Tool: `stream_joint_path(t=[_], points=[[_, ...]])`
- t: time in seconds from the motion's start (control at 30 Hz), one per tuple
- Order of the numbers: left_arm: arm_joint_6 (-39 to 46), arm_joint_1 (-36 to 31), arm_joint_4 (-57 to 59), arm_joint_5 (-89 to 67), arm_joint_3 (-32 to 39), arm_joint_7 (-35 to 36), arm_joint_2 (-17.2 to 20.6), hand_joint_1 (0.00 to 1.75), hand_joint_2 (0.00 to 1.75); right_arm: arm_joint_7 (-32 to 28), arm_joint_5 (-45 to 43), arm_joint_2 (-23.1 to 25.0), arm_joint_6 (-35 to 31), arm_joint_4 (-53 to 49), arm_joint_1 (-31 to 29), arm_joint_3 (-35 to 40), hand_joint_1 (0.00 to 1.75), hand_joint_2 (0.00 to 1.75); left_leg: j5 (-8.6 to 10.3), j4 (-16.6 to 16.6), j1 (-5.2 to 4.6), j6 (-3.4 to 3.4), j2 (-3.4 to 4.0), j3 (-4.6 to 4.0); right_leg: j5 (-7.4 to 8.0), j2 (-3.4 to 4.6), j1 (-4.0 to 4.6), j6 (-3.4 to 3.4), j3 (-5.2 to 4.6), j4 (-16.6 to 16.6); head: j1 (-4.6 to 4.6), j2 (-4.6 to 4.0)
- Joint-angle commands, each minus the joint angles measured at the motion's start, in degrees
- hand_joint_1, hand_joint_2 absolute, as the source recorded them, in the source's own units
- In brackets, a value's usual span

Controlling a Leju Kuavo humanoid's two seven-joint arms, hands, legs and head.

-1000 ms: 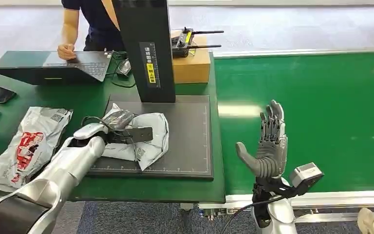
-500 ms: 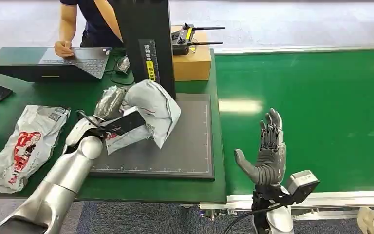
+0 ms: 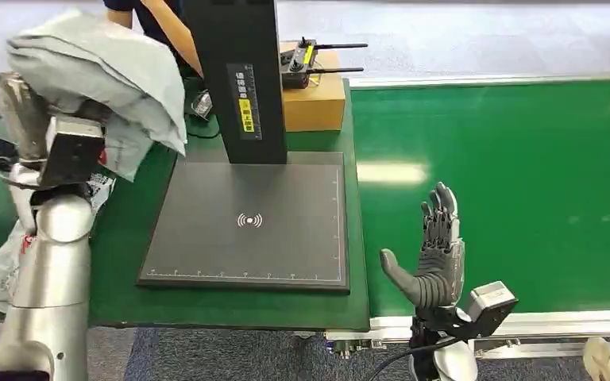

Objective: Moved the parcel from conveyor to table for the left to box.

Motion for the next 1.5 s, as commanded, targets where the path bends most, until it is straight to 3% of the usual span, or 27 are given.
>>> stream_joint_path(t=[0.03,0.63,0.73,0.9,1.03,1.07,1.1,1.5], points=[[4.8,-10.3,7.8,-5.3,10.1,2.8,3.0,1.75,1.75,0.2,0.1,1.2,-0.3,0.3,0.8,-0.7,0.00,1.75,0.00,0.1,0.11,-0.05,0.01,-0.10,0.02,-0.06,0.13,-0.15,-0.06,0.0,0.02,0.00],[7.6,-10.9,9.3,-8.4,10.8,4.2,2.8,1.75,1.75,0.2,0.1,1.3,-0.3,0.1,0.8,-0.7,0.00,1.75,0.00,0.1,0.10,-0.02,-0.07,-0.10,0.05,-0.13,0.11,-0.10,0.02,0.0,0.00,0.00],[9.2,-15.5,15.2,-10.5,14.7,7.7,5.7,1.75,1.75,0.2,0.2,1.3,-0.3,-0.2,1.1,-0.6,0.00,1.75,-0.01,0.2,0.08,-0.02,-0.03,-0.16,0.04,-0.07,0.08,-0.07,-0.06,0.1,0.00,0.00],[9.9,-24.6,27.9,-25.1,20.8,15.1,14.0,1.75,1.75,0.4,0.2,2.0,0.1,0.3,0.5,0.0,0.00,1.75,-0.04,0.2,0.15,-0.08,0.23,-0.18,0.08,0.19,0.16,-0.14,-0.19,0.2,0.00,0.00],[8.2,-28.6,40.0,-39.3,19.2,24.9,21.7,1.75,1.75,0.9,0.4,2.3,0.6,0.1,0.4,0.2,0.00,1.75,-0.02,0.2,0.19,-0.10,0.27,-0.09,0.07,0.23,0.22,-0.13,-0.15,0.1,0.00,0.00],[-5.9,-27.1,44.4,-42.3,3.7,44.0,29.6,1.75,1.75,1.8,0.0,2.5,1.6,0.7,0.0,0.1,0.00,1.75,0.01,0.1,0.23,-0.13,0.30,-0.03,0.09,0.24,0.27,-0.19,-0.10,0.1,0.02,0.00],[-3.9,-26.9,47.5,-42.3,4.9,43.4,30.8,1.75,1.75,1.8,0.0,2.7,1.8,1.1,-0.3,0.0,0.00,1.75,-0.03,0.1,0.16,-0.12,0.50,0.03,0.10,0.45,0.19,-0.13,-0.14,0.1,0.00,0.00],[-9.1,-27.8,53.6,-42.3,5.9,49.0,32.4,1.75,1.75,1.9,0.1,2.9,2.5,1.6,-1.0,-0.9,0.00,1.75,0.03,0.1,0.40,-0.12,0.32,-0.27,0.09,0.22,0.40,-0.17,-0.17,0.0,0.00,0.00]])
